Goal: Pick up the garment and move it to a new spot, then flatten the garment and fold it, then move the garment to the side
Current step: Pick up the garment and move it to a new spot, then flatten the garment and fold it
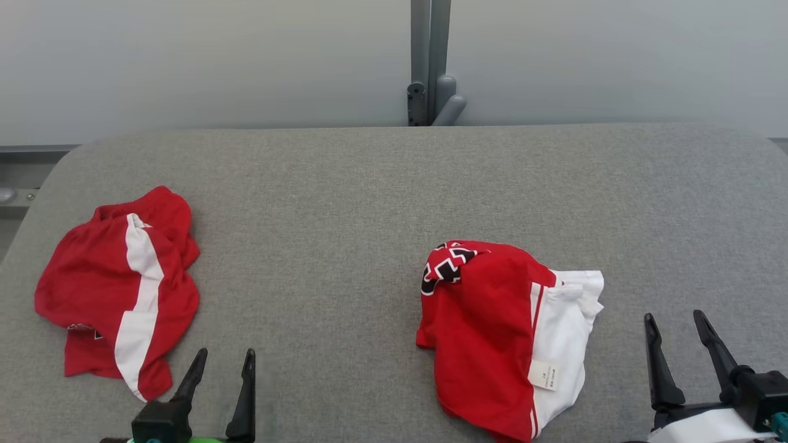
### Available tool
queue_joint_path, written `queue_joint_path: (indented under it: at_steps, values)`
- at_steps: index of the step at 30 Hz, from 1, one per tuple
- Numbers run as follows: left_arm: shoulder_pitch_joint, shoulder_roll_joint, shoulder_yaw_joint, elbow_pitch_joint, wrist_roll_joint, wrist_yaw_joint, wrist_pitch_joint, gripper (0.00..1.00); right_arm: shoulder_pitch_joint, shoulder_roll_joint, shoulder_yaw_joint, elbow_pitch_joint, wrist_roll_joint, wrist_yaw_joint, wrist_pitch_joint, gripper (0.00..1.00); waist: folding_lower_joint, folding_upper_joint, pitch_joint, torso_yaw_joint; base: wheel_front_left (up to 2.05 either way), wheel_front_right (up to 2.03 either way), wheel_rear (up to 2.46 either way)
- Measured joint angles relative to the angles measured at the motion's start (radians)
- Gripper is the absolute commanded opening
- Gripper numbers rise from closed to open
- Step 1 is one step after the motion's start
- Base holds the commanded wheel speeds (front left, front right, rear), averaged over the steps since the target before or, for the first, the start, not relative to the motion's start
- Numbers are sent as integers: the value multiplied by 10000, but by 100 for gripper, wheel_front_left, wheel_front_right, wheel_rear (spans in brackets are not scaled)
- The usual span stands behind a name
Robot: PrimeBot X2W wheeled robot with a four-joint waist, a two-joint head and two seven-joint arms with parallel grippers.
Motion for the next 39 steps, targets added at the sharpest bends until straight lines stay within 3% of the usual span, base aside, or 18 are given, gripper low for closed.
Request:
queue_joint_path:
  at_steps: [5, 13, 28, 33, 39]
  values:
    - [800, -242, 907, -238, 706, -861, -2, 100, 132, -12, -385, 105, -132, 0, 0, 100, 0, 0, -91, 229, 0, 0, 0]
    - [1151, -871, 2075, -188, 1486, -1618, -2, 100, 301, 29, -679, 92, -500, 0, -2, 100, 0, 0, -141, 248, 0, 0, 0]
    - [1178, -1768, 2903, -69, 2307, -2238, -2, 100, 254, 63, -523, 125, -495, 0, 0, 100, 0, 0, 30, 122, 0, 0, 0]
    - [678, -2192, 2044, -169, 2337, -2362, -2, 100, 153, -79, -483, 52, -483, 0, -2, 100, 0, 0, 84, -113, 0, 0, 0]
    - [-445, -2424, -205, -543, 2182, -2479, 1030, 100, -69, -102, -334, -44, -420, 0, 0, 100, 0, 0, 241, -520, 0, 0, 0]
